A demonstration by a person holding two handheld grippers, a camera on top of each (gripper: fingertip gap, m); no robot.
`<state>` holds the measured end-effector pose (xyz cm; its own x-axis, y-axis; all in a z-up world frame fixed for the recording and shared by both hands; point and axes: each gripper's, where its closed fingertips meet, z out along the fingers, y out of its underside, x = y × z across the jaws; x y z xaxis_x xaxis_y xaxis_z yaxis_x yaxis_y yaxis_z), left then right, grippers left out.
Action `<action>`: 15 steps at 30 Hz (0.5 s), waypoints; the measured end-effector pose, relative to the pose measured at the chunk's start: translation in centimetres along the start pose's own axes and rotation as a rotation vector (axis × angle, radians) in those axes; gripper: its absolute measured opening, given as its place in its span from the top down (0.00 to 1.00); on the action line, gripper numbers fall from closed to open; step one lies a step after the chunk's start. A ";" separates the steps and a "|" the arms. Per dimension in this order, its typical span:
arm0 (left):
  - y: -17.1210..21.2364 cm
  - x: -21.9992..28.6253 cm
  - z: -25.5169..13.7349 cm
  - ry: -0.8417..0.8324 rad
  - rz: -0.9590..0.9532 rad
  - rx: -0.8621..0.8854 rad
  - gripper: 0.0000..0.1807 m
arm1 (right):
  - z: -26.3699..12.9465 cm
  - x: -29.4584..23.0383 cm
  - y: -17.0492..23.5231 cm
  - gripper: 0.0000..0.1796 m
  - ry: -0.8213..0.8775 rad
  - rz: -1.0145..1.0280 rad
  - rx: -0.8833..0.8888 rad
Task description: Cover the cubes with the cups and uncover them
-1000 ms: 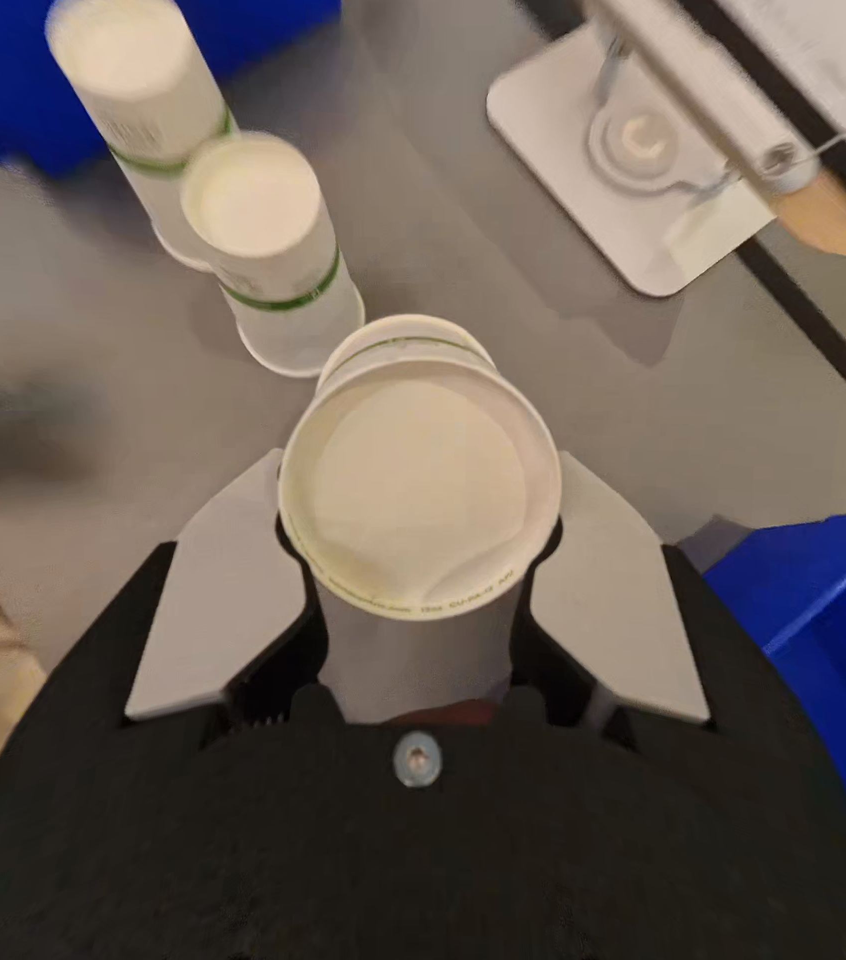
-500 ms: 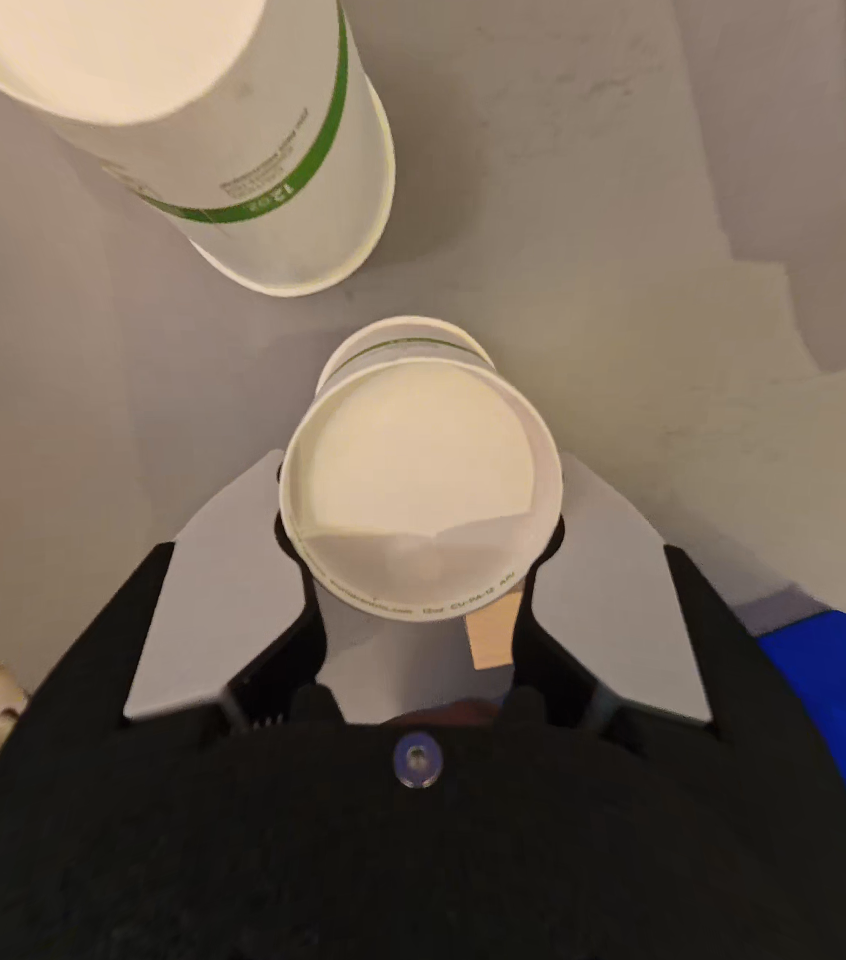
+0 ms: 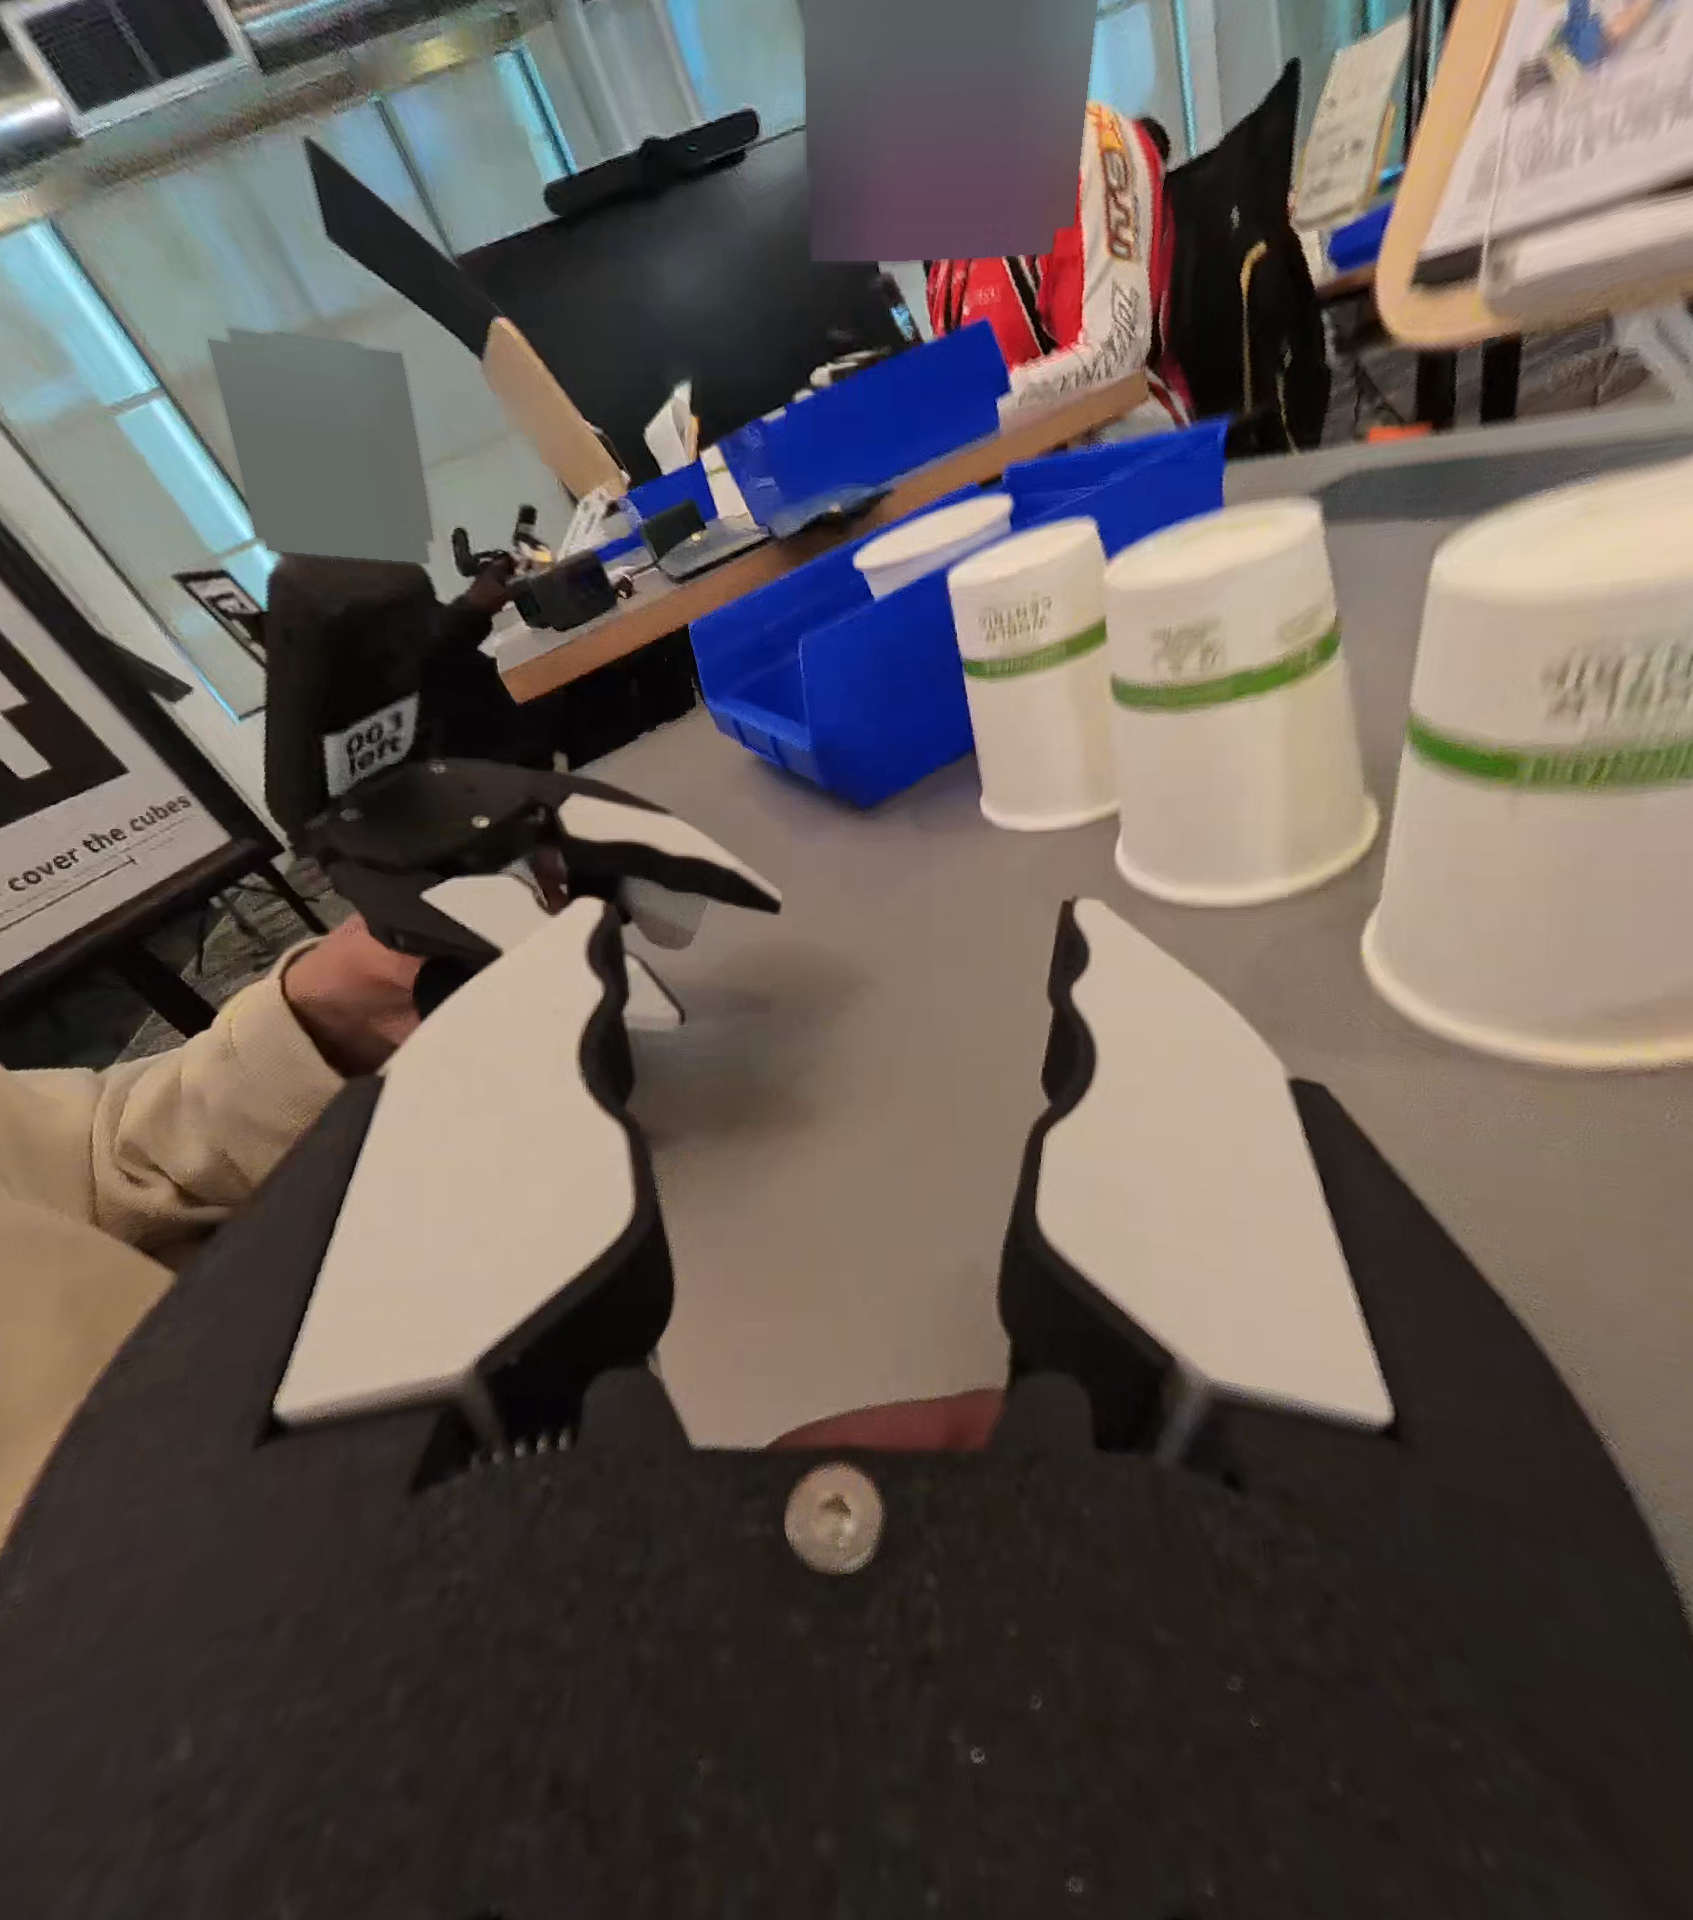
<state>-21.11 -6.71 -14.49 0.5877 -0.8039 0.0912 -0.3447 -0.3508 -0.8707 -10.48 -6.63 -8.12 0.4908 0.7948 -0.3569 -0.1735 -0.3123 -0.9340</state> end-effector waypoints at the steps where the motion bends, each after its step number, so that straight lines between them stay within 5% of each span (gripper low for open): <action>1: 0.3 0.2 0.2 0.009 -0.003 -0.014 0.63 | -0.1 -0.3 1.1 0.56 0.008 0.019 -0.033; 5: 0.2 1.3 0.2 0.060 0.017 -0.038 0.65 | -0.5 -1.6 2.8 0.58 -0.021 0.026 -0.085; 8: -4.1 -0.1 -2.7 0.052 0.086 0.036 0.68 | -0.7 -1.6 3.1 0.60 -0.021 0.069 -0.087; 12: -8.6 -5.9 -7.8 -0.015 0.311 -0.125 0.72 | -1.1 -1.7 2.7 0.63 -0.046 0.117 -0.072; 15: -9.9 -13.6 -9.9 -0.249 0.528 -0.297 0.71 | -1.1 -1.9 2.8 0.63 -0.067 0.138 -0.080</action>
<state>-32.91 2.95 -2.37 0.4239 -0.7816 -0.4576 -0.7998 -0.0860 -0.5940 -10.99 -9.54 -10.07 0.4090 0.7735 -0.4842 -0.1654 -0.4590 -0.8729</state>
